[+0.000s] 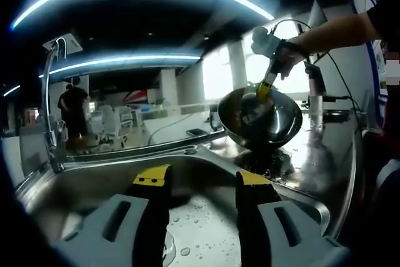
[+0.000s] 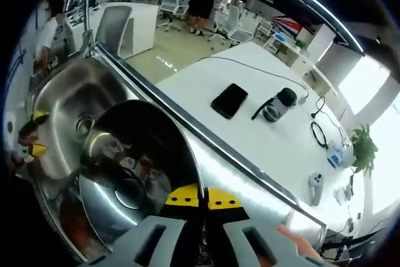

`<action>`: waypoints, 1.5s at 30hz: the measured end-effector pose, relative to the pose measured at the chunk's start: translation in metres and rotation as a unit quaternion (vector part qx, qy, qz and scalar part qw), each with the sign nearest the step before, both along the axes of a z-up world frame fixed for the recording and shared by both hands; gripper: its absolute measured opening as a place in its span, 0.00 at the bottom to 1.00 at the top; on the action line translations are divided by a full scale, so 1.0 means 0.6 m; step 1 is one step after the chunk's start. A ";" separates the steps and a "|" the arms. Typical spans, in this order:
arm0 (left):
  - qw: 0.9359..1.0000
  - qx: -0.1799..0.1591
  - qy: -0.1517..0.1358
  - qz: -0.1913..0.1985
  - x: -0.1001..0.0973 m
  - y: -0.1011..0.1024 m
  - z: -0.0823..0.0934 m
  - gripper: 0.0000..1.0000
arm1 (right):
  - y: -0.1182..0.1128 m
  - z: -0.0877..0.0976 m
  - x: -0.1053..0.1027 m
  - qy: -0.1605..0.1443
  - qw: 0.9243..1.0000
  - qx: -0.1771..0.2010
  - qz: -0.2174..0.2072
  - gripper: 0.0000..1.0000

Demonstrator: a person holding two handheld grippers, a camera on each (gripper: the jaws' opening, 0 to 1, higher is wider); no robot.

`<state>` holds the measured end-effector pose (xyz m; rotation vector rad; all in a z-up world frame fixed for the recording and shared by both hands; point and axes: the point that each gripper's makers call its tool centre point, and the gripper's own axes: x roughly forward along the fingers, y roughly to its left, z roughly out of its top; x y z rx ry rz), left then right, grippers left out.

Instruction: Pick up bowl with dirty water move over sink pour dirty water into sink return bowl to place

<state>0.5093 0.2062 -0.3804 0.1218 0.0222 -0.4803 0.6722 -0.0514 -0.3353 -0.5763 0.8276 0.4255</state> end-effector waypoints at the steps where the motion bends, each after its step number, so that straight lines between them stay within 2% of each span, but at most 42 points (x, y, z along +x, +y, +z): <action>1: 1.000 -0.002 -0.001 -0.001 -0.001 -0.001 0.001 0.40 | 0.002 0.001 0.001 -0.001 1.000 0.001 0.002 0.00; 13: 1.000 -0.011 -0.003 -0.004 -0.003 -0.002 0.005 0.39 | 0.012 0.007 0.001 0.001 1.000 0.006 -0.001 0.00; 16: 1.000 -0.010 -0.002 -0.004 -0.002 -0.001 0.004 0.39 | 0.019 0.012 0.001 -0.010 1.000 0.003 0.008 0.00; 20: 1.000 -0.008 -0.002 -0.004 -0.001 0.000 0.003 0.39 | 0.024 0.016 0.001 -0.010 1.000 0.007 0.010 0.00; 24: 1.000 -0.008 -0.002 -0.003 0.000 0.001 0.003 0.39 | 0.033 0.025 -0.005 -0.014 1.000 0.016 0.013 0.00; 32: 1.000 -0.011 -0.002 -0.003 0.001 0.003 0.003 0.39 | 0.050 0.056 0.009 -0.031 0.999 0.015 0.022 0.00; 45: 1.000 -0.011 -0.003 -0.004 0.003 0.005 0.002 0.39 | 0.095 0.080 0.023 -0.045 0.998 0.018 0.041 0.00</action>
